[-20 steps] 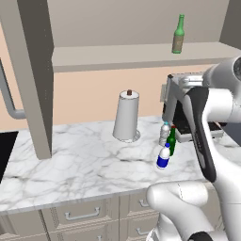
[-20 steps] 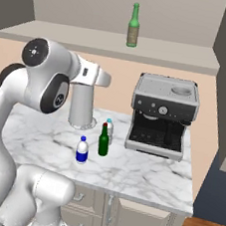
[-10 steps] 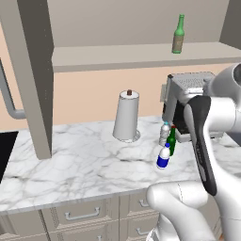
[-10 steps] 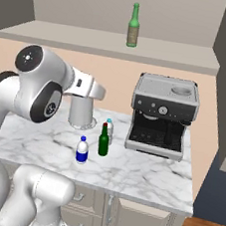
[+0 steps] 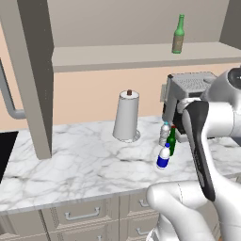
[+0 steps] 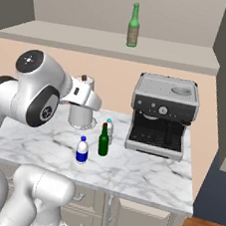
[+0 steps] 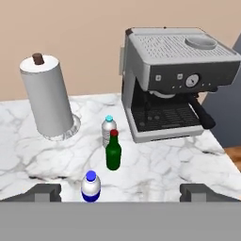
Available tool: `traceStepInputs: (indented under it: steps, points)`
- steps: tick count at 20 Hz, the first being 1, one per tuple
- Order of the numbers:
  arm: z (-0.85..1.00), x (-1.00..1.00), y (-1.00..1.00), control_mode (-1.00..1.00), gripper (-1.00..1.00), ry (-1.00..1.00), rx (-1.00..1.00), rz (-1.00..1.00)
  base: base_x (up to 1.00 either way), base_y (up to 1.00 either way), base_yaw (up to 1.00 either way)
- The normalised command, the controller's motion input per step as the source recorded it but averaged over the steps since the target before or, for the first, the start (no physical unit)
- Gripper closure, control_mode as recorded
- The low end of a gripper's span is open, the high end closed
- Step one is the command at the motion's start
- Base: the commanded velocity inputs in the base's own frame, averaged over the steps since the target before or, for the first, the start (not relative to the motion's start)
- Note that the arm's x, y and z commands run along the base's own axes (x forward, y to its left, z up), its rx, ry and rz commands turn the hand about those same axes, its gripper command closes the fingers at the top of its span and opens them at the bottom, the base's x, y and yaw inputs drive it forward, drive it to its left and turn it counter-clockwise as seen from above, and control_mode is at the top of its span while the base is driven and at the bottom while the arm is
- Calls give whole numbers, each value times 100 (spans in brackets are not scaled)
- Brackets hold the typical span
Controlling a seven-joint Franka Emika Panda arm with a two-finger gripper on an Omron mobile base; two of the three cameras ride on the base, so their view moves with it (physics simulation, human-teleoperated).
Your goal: Sort all alcoholic drinks to one cabinet, and non-alcoholic drinks to the other.
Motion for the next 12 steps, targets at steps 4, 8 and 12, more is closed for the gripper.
traceStepInputs:
  steps: [4,8,12]
  points:
    - [-27,-2,0,-100,-100,8,4,0,0,0,0]
    - [-27,0,0,-100,-100,6,4,0,0,0,0]
    - [-27,0,0,-100,-100,7,4,0,0,0,0]
